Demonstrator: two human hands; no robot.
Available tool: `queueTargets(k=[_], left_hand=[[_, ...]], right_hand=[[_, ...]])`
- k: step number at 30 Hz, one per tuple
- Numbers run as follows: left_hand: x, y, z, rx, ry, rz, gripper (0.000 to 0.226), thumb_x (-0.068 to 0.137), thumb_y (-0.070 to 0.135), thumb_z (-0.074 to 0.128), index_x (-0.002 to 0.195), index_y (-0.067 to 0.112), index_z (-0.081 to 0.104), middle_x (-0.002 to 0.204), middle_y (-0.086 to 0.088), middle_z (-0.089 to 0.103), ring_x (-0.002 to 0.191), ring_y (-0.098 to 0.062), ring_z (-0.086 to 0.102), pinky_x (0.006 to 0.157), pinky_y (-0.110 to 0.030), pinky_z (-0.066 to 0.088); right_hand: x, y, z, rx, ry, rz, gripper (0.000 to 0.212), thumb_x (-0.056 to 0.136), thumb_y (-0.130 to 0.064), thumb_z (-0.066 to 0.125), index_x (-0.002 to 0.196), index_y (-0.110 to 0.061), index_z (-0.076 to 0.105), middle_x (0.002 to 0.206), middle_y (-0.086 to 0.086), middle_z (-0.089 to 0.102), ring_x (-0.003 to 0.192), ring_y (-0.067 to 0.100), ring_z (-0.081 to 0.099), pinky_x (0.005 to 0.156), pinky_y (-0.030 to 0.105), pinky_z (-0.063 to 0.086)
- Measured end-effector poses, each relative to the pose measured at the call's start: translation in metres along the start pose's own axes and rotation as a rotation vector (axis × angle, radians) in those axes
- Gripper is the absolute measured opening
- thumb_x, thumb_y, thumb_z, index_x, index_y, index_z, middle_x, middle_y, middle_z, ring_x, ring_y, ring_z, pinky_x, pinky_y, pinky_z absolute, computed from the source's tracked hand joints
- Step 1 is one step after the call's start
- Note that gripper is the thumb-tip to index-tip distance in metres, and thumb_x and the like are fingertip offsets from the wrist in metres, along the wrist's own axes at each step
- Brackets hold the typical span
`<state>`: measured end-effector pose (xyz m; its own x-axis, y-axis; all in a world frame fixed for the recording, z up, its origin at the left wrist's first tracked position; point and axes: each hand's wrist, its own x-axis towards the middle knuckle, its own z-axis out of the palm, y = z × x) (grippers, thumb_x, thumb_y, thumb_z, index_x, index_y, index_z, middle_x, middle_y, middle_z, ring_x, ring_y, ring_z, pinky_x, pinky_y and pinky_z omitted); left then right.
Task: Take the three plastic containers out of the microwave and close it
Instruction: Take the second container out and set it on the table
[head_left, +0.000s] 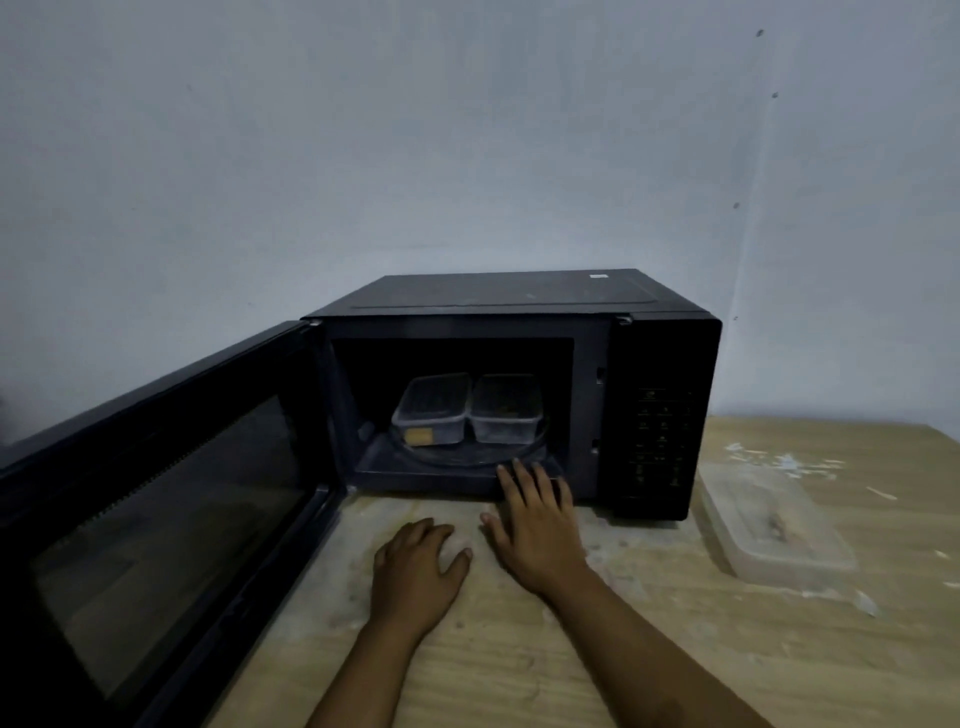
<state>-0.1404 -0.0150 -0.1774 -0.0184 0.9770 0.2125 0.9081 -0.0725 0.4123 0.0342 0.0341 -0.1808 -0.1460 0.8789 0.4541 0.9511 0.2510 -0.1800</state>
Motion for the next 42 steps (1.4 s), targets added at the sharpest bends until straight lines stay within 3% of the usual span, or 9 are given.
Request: queueTargets(k=[3, 6, 9, 15, 22, 26, 31, 39, 42], left_hand=[[0.005, -0.003, 0.003, -0.043, 0.014, -0.001, 0.062, 0.086, 0.067, 0.04, 0.134, 0.033, 0.059, 0.145, 0.01, 0.053, 0.137, -0.012, 0.046, 0.113, -0.032, 0.032], [0.011, 0.002, 0.0, -0.189, 0.093, -0.022, 0.04, 0.09, 0.049, 0.061, 0.123, 0.027, 0.064, 0.132, 0.007, 0.059, 0.116, -0.011, 0.059, 0.101, -0.032, 0.046], [0.021, 0.012, -0.011, -0.414, 0.182, -0.04, 0.032, 0.091, 0.035, 0.066, 0.12, 0.02, 0.063, 0.126, 0.003, 0.058, 0.102, -0.008, 0.059, 0.086, -0.023, 0.045], [0.063, 0.014, -0.036, -0.48, 0.299, -0.069, 0.024, 0.094, 0.032, 0.065, 0.113, 0.021, 0.056, 0.125, -0.003, 0.054, 0.115, -0.026, 0.057, 0.086, -0.027, 0.04], [0.116, 0.0, -0.048, -0.478, 0.326, -0.163, 0.065, 0.096, 0.037, 0.061, 0.151, 0.009, 0.038, 0.147, -0.02, 0.047, 0.132, -0.039, 0.05, 0.104, -0.04, 0.043], [0.146, -0.005, -0.052, -0.511, 0.326, -0.306, 0.082, 0.094, 0.055, 0.055, 0.148, -0.004, 0.038, 0.147, -0.029, 0.048, 0.134, -0.044, 0.048, 0.109, -0.046, 0.043], [0.165, -0.004, -0.059, -0.567, 0.252, -0.406, 0.066, 0.092, 0.055, 0.058, 0.11, -0.008, 0.067, 0.115, -0.027, 0.069, 0.106, -0.042, 0.066, 0.086, -0.04, 0.054], [0.167, 0.001, -0.065, -0.691, 0.297, -0.478, 0.06, 0.091, 0.039, 0.069, 0.122, -0.009, 0.051, 0.126, -0.028, 0.062, 0.115, -0.043, 0.061, 0.094, -0.043, 0.05], [0.162, -0.002, -0.066, -0.791, 0.301, -0.503, 0.053, 0.09, 0.035, 0.07, 0.12, -0.006, 0.053, 0.121, -0.023, 0.064, 0.111, -0.038, 0.063, 0.094, -0.042, 0.052]], right_hand=[[-0.001, 0.005, 0.007, -0.005, -0.011, -0.014, 0.067, 0.098, -0.06, 0.026, 0.155, -0.024, 0.025, 0.162, 0.003, 0.026, 0.149, 0.028, 0.022, 0.116, 0.047, 0.005], [-0.002, 0.006, 0.009, 0.003, 0.005, -0.025, 0.067, 0.099, -0.059, 0.026, 0.156, -0.024, 0.021, 0.164, 0.001, 0.02, 0.151, 0.026, 0.016, 0.117, 0.046, 0.001], [-0.001, 0.006, 0.009, 0.017, 0.007, -0.033, 0.066, 0.099, -0.058, 0.026, 0.156, -0.025, 0.022, 0.164, 0.0, 0.02, 0.152, 0.024, 0.015, 0.117, 0.044, 0.0], [0.0, 0.005, 0.007, 0.018, 0.029, -0.031, 0.063, 0.099, -0.056, 0.029, 0.154, -0.025, 0.029, 0.161, -0.001, 0.029, 0.15, 0.024, 0.022, 0.116, 0.043, 0.003], [0.001, 0.005, 0.009, 0.022, 0.032, -0.009, 0.06, 0.098, -0.056, 0.033, 0.152, -0.028, 0.034, 0.159, -0.004, 0.034, 0.148, 0.023, 0.027, 0.115, 0.043, 0.007], [0.001, 0.006, 0.01, 0.01, 0.054, -0.017, 0.058, 0.099, -0.055, 0.035, 0.15, -0.028, 0.037, 0.157, -0.003, 0.038, 0.146, 0.023, 0.032, 0.114, 0.043, 0.011], [0.002, 0.006, 0.009, 0.022, 0.058, -0.019, 0.058, 0.099, -0.055, 0.032, 0.15, -0.029, 0.036, 0.157, -0.004, 0.037, 0.146, 0.022, 0.03, 0.115, 0.041, 0.008], [0.003, 0.006, 0.007, 0.04, 0.066, -0.01, 0.059, 0.098, -0.056, 0.03, 0.15, -0.029, 0.038, 0.158, -0.005, 0.036, 0.147, 0.021, 0.029, 0.115, 0.04, 0.007], [0.003, 0.006, 0.006, 0.041, 0.063, -0.013, 0.058, 0.098, -0.056, 0.03, 0.149, -0.028, 0.038, 0.158, -0.005, 0.036, 0.147, 0.021, 0.028, 0.115, 0.041, 0.009]])
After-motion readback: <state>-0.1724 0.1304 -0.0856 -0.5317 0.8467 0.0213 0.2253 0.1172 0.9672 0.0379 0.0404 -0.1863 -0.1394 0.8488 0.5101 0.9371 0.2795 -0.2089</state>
